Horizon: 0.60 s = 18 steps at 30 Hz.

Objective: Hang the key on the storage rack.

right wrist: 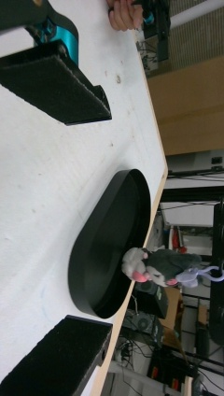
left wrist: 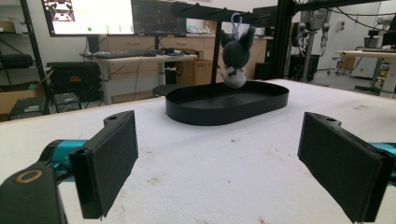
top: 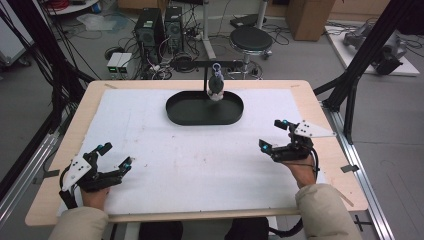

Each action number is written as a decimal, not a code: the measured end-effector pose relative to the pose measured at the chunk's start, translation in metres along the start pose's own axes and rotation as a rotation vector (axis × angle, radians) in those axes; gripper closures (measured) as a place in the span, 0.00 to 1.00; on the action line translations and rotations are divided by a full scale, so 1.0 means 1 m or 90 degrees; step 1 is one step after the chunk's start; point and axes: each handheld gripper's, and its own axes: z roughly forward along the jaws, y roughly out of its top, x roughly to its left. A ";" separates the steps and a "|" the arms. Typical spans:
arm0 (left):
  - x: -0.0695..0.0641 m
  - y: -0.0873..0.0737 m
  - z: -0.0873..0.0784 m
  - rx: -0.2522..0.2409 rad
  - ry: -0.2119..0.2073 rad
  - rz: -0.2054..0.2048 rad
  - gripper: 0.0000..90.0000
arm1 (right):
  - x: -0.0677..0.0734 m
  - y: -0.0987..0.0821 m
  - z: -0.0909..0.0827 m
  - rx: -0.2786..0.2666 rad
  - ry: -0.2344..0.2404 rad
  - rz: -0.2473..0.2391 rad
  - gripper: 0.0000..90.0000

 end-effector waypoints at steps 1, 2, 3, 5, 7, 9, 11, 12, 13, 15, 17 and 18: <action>0.000 0.000 0.000 -0.002 0.001 -0.004 0.14 | 0.000 -0.004 -0.002 0.000 -0.001 0.002 0.01; 0.000 0.000 0.000 -0.002 0.001 -0.004 0.14 | -0.001 -0.008 -0.003 -0.003 -0.003 -0.002 0.01; 0.000 0.000 0.000 -0.002 0.001 -0.003 0.14 | -0.001 -0.012 -0.004 -0.003 -0.003 0.005 0.01; 0.000 0.000 0.000 0.000 0.000 -0.002 0.14 | -0.001 -0.018 -0.006 0.002 -0.010 0.013 0.01; 0.000 0.000 0.000 0.000 0.001 -0.001 0.14 | -0.002 -0.023 -0.006 -0.011 -0.009 0.011 0.01; 0.000 0.000 0.000 0.000 0.000 0.000 0.14 | -0.002 -0.028 -0.007 -0.011 -0.009 0.010 0.01; 0.000 0.000 0.000 0.000 0.000 -0.002 0.14 | -0.002 -0.033 -0.007 -0.009 -0.008 0.010 0.01; 0.000 0.000 0.000 0.000 0.000 -0.002 0.14 | -0.002 -0.034 -0.007 -0.001 -0.012 0.009 0.01; 0.000 0.000 0.000 0.000 0.000 -0.001 0.14 | -0.001 -0.036 -0.007 -0.008 -0.015 0.002 0.01; 0.000 0.000 0.000 0.000 0.001 -0.002 0.14 | -0.001 -0.042 -0.009 -0.014 -0.014 0.018 0.01; 0.000 0.000 0.001 -0.001 0.001 -0.003 0.14 | -0.004 -0.049 -0.009 -0.021 -0.016 0.021 0.01; 0.000 0.000 0.000 -0.001 0.001 -0.004 0.14 | -0.004 -0.052 -0.009 -0.020 -0.020 0.023 0.01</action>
